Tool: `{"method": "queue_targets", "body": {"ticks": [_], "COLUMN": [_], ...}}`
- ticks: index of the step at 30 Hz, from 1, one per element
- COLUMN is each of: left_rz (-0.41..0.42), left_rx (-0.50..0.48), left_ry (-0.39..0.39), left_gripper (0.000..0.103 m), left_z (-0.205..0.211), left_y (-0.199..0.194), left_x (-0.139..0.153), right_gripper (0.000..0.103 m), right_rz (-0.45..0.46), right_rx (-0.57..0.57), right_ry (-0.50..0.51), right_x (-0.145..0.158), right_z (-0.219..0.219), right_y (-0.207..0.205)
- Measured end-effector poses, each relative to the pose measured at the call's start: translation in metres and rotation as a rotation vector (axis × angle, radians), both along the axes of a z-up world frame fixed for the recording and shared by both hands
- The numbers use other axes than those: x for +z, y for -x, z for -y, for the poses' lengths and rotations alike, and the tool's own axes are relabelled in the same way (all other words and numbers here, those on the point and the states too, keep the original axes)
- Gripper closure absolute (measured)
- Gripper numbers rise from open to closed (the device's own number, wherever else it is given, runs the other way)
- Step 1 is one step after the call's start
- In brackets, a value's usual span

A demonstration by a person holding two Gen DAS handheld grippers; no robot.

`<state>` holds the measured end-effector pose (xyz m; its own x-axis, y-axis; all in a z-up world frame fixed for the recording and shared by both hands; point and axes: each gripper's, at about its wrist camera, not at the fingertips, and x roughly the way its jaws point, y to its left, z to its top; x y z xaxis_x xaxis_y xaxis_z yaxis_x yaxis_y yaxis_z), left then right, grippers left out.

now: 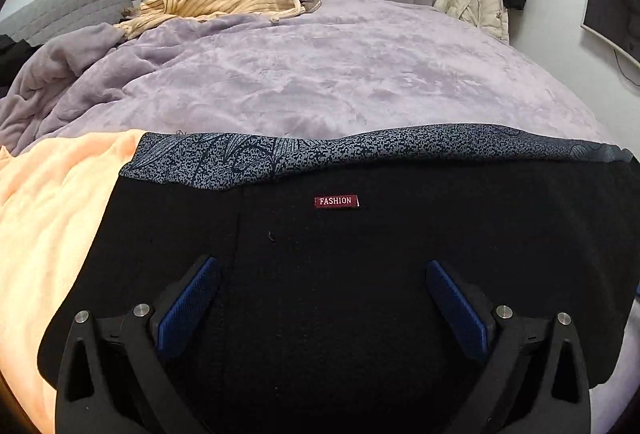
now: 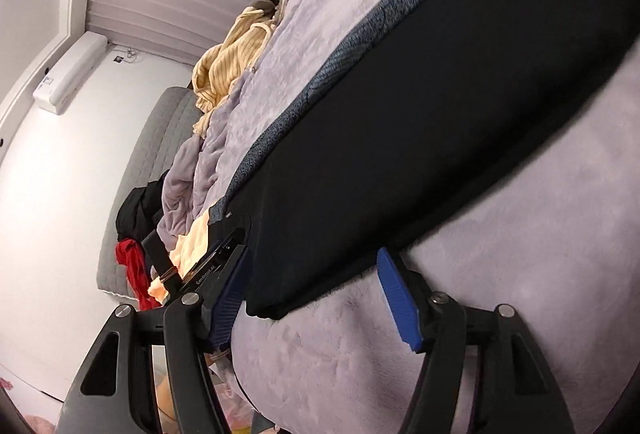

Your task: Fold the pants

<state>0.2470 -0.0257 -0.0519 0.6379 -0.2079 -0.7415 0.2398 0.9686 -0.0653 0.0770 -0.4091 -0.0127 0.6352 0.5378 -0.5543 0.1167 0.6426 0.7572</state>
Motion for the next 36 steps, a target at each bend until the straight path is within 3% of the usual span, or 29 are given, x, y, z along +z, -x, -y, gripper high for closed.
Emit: {"method": "queue_targets", "body": {"ticks": [4,9,13,16,18,19,20,22,24,27,30,33,36], "left_rz": [0.023,0.033,0.036,0.036,0.036,0.036,0.036,0.037,0.041,0.043,0.045,0.045,0.046], "left_rx": [0.002,0.002,0.003,0.003,0.003,0.003,0.002,0.002,0.000,-0.003,-0.001,-0.003,-0.003], "left_ry": [0.006,0.014,0.016,0.016,0.016,0.016,0.016,0.018,0.022,0.022,0.019,0.020,0.017], "left_gripper": [0.000,0.000,0.000,0.000,0.000,0.000,0.000,0.000,0.000,0.000,0.000,0.000,0.000], "left_z": [-0.005,-0.005,-0.006,-0.006,-0.006,-0.006,-0.006,-0.006,-0.006,-0.005,-0.006,-0.006,-0.005], "left_y": [0.005,0.007,0.008,0.008,0.008,0.008,0.008,0.008,0.009,0.010,0.010,0.010,0.010], "left_x": [-0.001,-0.001,-0.002,-0.002,-0.002,-0.002,-0.002,-0.002,-0.002,-0.002,-0.002,-0.002,-0.002], "right_gripper": [0.042,0.043,0.043,0.043,0.064,0.092,0.093,0.093,0.093,0.093,0.094,0.089,0.085], "right_rz": [-0.011,0.007,0.000,-0.029,-0.045,-0.074,-0.105,-0.094,-0.080,-0.105,-0.066,-0.102,-0.076], "right_rx": [-0.034,-0.020,-0.006,-0.006,-0.019,-0.025,-0.034,-0.023,0.020,0.048,0.053,0.068,0.071], "right_ry": [-0.014,0.035,0.016,-0.054,-0.098,-0.102,-0.094,-0.023,0.147,0.290,0.301,0.290,0.394], "right_x": [-0.004,0.008,0.007,-0.010,-0.022,-0.026,-0.026,-0.014,0.002,-0.012,-0.011,-0.005,0.021], "right_z": [-0.010,-0.027,-0.033,-0.038,-0.040,-0.041,-0.043,-0.048,-0.060,-0.069,-0.067,-0.063,-0.071], "right_y": [-0.007,0.006,0.002,-0.013,-0.022,-0.027,-0.030,-0.027,-0.024,-0.022,-0.011,0.000,0.007]}}
